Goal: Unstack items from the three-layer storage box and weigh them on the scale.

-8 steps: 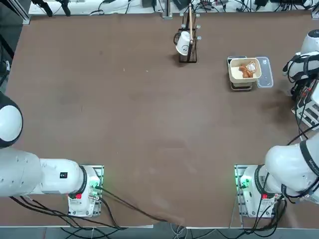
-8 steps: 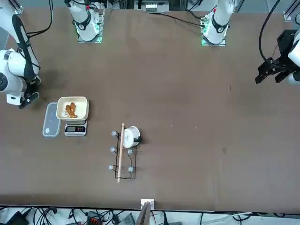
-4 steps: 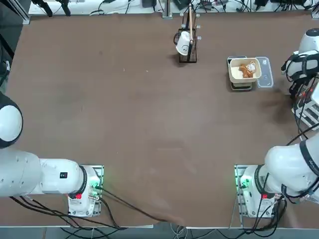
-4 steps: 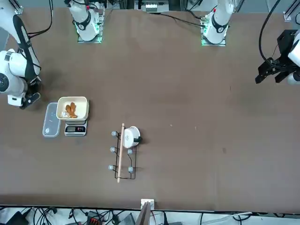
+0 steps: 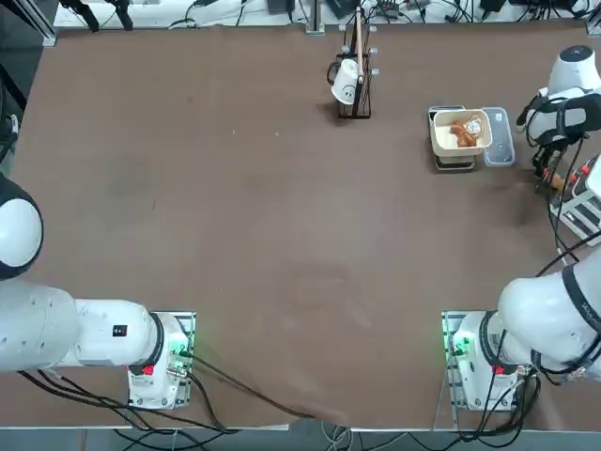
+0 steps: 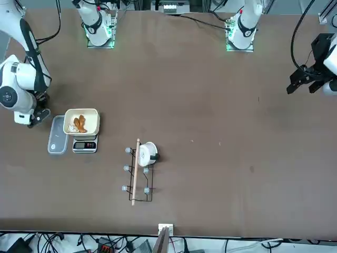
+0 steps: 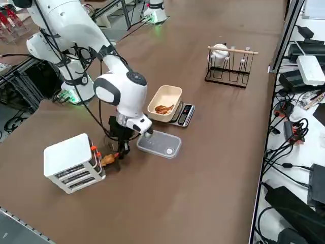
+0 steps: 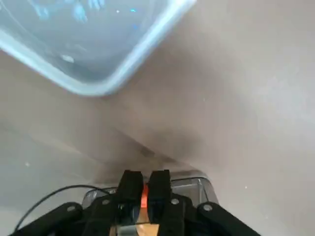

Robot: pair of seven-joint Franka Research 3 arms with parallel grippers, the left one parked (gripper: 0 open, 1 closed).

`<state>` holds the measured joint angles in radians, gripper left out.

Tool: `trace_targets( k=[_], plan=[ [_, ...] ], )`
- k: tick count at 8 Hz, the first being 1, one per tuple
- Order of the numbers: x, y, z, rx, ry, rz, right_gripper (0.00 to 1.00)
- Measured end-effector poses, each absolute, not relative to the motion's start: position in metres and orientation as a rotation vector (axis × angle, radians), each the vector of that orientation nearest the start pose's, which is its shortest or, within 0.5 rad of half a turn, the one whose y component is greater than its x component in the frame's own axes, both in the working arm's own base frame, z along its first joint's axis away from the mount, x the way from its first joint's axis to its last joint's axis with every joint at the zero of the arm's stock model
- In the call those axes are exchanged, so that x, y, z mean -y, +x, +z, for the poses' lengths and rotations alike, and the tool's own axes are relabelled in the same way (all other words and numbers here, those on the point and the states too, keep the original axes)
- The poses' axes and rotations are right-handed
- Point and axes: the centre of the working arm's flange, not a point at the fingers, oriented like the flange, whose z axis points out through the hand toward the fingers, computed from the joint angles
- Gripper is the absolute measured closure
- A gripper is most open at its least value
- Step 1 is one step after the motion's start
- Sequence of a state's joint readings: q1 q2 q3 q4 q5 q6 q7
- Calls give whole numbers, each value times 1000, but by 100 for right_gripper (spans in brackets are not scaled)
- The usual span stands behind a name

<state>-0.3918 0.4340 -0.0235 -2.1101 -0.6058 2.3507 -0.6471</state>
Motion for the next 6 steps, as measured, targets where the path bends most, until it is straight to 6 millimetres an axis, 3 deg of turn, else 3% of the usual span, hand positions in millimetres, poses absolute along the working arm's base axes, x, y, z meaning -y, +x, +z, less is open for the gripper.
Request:
trace_targets(
  k=[6],
  plan=[
    [206,532,203,1139,-3134,529,89]
  ],
)
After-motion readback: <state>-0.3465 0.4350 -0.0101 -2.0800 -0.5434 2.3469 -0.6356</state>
